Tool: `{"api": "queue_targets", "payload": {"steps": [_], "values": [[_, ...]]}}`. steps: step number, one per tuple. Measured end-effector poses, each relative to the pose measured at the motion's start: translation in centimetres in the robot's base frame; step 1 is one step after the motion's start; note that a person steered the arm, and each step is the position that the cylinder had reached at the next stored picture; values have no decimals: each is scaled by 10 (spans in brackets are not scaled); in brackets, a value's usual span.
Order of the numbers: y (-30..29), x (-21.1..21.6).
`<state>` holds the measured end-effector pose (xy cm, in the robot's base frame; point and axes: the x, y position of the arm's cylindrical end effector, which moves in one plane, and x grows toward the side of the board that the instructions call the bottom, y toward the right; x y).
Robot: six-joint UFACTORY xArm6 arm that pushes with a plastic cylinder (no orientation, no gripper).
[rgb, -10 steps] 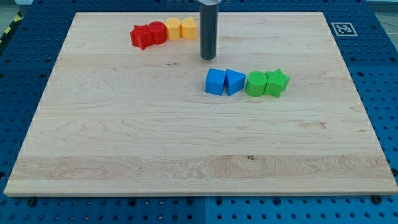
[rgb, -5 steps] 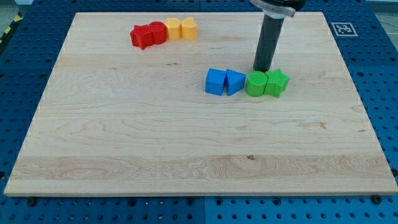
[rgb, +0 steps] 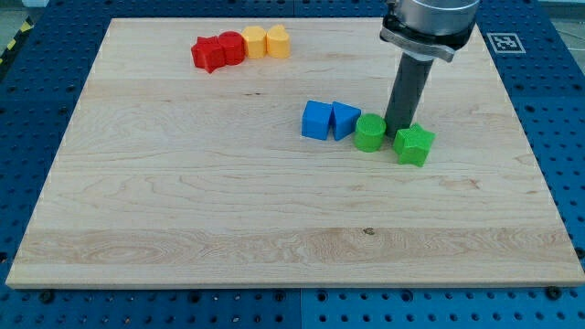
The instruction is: Place the green star towards the center right side of the board
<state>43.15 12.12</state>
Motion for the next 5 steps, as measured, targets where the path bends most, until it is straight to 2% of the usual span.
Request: {"api": "queue_targets", "payload": {"steps": [1, 5], "values": [[-14, 0], [29, 7]]}}
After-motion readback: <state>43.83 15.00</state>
